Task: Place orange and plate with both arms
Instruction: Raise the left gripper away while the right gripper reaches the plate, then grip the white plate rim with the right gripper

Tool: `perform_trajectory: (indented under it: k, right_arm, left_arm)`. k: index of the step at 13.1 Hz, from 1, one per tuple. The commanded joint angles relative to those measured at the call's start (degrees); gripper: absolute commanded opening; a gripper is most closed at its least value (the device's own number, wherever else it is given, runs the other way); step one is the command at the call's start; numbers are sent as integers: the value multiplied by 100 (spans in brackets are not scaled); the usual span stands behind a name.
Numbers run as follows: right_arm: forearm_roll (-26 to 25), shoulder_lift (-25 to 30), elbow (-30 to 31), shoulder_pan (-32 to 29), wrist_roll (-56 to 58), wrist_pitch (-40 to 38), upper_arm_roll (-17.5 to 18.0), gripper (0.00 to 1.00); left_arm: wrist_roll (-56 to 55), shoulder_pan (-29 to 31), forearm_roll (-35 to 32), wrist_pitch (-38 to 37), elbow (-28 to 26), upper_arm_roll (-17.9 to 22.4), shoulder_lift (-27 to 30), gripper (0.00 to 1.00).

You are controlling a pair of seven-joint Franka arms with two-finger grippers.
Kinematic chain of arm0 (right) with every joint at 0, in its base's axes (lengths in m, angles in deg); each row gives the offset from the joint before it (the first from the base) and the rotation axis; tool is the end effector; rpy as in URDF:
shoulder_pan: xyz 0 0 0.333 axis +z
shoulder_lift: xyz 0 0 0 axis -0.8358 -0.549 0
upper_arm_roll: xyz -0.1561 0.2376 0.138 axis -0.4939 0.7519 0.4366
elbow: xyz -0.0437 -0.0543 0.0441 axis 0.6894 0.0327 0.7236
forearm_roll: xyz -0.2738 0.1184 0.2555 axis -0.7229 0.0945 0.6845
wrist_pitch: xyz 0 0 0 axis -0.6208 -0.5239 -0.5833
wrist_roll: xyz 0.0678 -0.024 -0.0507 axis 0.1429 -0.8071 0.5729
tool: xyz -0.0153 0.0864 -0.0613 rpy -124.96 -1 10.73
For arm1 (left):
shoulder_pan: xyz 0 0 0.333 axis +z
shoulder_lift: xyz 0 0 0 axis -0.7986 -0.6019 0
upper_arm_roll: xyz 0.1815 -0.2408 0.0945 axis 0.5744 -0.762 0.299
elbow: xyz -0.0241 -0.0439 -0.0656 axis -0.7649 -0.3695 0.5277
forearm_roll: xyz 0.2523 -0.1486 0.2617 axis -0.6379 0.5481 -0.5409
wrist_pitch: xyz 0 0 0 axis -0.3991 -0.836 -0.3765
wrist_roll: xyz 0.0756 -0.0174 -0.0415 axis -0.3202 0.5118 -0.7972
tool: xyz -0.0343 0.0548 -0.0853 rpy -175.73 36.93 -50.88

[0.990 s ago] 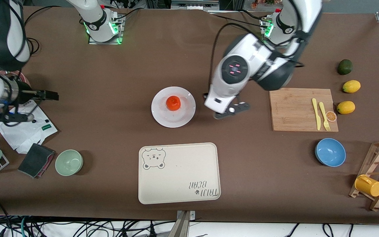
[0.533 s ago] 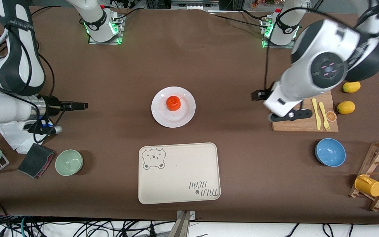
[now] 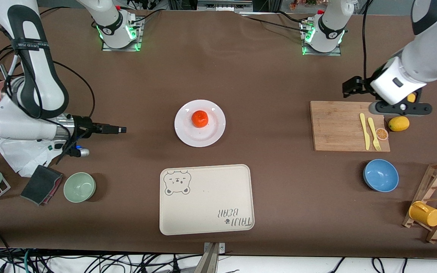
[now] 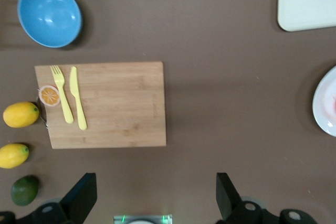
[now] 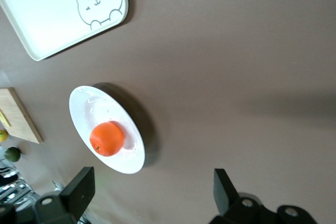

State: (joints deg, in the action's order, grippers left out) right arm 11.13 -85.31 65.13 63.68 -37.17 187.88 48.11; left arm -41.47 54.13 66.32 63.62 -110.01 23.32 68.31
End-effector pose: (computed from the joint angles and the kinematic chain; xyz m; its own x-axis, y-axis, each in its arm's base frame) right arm 0.5957 0.0647 0.2983 0.9455 -0.0889 -0.3133 -0.2525 -0.8078 -0.5326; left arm 0.5607 -0.0883 0.5705 0.9898 -0.0104 -0.1423 -0.0094 -0.9999 0.0075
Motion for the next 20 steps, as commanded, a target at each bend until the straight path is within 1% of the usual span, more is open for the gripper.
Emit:
perform_trajectory:
  k: [1, 2, 3, 5, 6, 7, 8, 10, 13, 15, 20]
  right_arm:
    - [574, 633, 1293, -4, 606, 1021, 323, 100]
    - [915, 669, 1584, -4, 957, 1391, 446, 100]
    - [1284, 669, 1734, -4, 1212, 1612, 569, 100]
    - [1699, 591, 1937, -4, 1521, 2086, 823, 100]
    - [2083, 521, 2008, -4, 1801, 2280, 955, 100]
    - [2470, 424, 2026, -4, 2065, 2369, 1070, 100]
    - [2735, 319, 2026, -4, 2250, 2457, 1140, 100]
    - [3140, 117, 2008, 5, 2636, 2755, 1386, 100]
    - [3895, -279, 1965, 5, 3673, 2792, 1466, 100]
    - [4126, -394, 1929, 110, 4035, 2792, 1475, 100]
    - [4179, -552, 1754, 356, 4098, 2809, 1475, 100]
  left_arm:
    - [213, -51, 116, 1202, -1552, 331, 1008, 100]
    - [214, -191, 89, 1205, -1519, 436, 1001, 100]
    - [205, -332, 72, 1205, -1502, 463, 1001, 100]
    - [187, -377, 71, 1161, -1423, 472, 983, 100]
    - [187, -394, 63, 1004, -1266, 481, 948, 100]
    - [187, -438, 19, 846, -1108, 489, 818, 100]
    - [187, -456, -77, 714, -923, 490, 721, 100]
    - [187, -378, -140, 668, -729, 472, 527, 100]
    - [187, -351, -131, 624, -684, 472, 474, 100]
    - [178, -359, -131, 624, -614, 463, 456, 100]
    - [178, -368, -140, 616, -544, 463, 412, 100]
